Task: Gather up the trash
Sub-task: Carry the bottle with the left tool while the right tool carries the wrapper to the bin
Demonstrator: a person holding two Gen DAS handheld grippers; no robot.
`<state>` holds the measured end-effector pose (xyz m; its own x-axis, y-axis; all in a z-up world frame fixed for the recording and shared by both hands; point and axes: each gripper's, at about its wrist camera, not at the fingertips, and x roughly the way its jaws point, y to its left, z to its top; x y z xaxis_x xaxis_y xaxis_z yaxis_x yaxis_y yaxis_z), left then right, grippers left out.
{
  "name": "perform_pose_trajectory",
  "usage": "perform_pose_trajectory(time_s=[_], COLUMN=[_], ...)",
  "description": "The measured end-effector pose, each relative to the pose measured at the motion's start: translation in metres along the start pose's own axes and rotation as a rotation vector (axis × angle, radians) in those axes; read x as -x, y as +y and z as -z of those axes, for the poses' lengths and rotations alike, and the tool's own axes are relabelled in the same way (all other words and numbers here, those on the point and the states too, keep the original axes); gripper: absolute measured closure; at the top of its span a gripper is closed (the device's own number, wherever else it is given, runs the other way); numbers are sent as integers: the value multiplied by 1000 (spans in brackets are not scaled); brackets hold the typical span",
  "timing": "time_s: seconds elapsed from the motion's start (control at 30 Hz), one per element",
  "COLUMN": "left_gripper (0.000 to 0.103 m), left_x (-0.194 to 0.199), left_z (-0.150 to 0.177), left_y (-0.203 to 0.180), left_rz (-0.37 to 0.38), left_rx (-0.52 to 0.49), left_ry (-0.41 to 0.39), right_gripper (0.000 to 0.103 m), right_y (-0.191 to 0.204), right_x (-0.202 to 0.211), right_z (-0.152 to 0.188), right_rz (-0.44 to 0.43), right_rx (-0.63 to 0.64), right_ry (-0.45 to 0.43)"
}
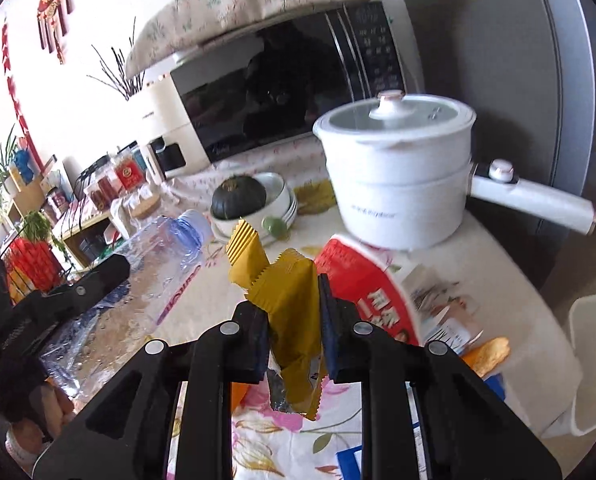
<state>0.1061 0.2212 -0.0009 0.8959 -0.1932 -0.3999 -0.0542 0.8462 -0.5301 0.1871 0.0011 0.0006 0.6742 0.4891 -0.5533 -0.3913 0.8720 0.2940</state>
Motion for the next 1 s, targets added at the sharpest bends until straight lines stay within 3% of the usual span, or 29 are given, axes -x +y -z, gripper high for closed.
perform_pose_trajectory(time_s=[0.37,1.0], left_gripper=[58,58], left_x=[6,-29], left_z=[3,33], left_y=[-45,-126], left_rz=[65,197], left_rx=[-67,-106], left_ry=[-41,37], right_gripper=[84,84], right_y=[-17,-101], right_x=[28,94], right_z=[-9,-13], right_rz=[56,188], right_rx=[4,-92], right_ry=[-87,-185])
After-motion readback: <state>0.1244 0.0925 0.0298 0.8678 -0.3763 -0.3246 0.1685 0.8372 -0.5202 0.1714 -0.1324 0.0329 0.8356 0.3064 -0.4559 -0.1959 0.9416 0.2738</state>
